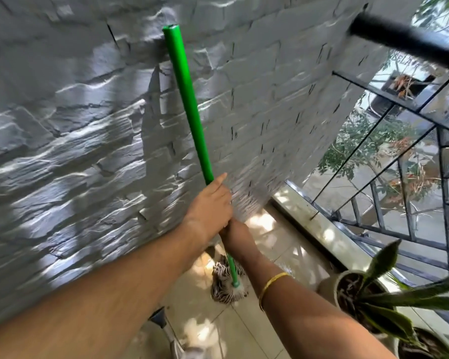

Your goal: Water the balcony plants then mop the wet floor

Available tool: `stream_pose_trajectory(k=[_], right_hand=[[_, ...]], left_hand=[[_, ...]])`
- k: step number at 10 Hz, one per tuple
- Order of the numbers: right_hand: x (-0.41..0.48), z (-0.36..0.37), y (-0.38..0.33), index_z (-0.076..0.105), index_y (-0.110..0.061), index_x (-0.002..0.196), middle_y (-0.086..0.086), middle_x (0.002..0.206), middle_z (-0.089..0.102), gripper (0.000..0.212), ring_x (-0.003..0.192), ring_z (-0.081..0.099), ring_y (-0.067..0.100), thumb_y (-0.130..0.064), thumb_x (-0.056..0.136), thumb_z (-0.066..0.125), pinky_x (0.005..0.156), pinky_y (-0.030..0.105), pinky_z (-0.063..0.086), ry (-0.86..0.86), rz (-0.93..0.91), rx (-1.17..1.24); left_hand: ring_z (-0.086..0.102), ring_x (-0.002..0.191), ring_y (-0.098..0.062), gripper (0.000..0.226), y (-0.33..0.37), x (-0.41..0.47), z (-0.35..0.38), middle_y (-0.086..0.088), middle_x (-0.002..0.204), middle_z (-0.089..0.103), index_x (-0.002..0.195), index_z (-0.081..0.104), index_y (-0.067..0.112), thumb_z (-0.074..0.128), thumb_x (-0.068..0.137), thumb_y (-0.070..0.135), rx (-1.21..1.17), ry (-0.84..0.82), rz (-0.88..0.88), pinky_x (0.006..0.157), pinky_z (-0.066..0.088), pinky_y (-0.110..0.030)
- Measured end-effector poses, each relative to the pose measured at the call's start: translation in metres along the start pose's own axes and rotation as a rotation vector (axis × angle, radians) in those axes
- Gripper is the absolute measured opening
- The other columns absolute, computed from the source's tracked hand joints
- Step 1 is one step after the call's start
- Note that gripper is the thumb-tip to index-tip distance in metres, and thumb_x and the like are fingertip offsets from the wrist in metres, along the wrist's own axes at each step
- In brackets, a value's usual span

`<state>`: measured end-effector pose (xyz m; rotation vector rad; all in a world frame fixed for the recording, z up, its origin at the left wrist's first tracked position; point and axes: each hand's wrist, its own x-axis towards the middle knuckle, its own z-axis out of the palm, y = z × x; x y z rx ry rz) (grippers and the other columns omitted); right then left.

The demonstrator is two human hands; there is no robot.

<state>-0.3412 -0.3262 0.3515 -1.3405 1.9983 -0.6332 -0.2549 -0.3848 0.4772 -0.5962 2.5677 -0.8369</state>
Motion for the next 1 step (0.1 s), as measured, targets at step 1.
stream_pose_trajectory(k=[1], right_hand=[[-0.0022,-0.0066,-0.0063,0.045,-0.012,0.146,0.016,0.118,0.076,0.050,0.102,0.073,0.042,-0.043,0.107,0.051,0.079,0.047,0.058,0.069,-0.017,0.099]], left_hand=[[0.023,0.149,-0.039,0.043,-0.0108,-0.0056,0.0118,-0.010,0.147,0.048,0.135,0.058,0.016,0.063,0.092,0.012,0.003,0.093,0.036,0.120,0.000,-0.057]])
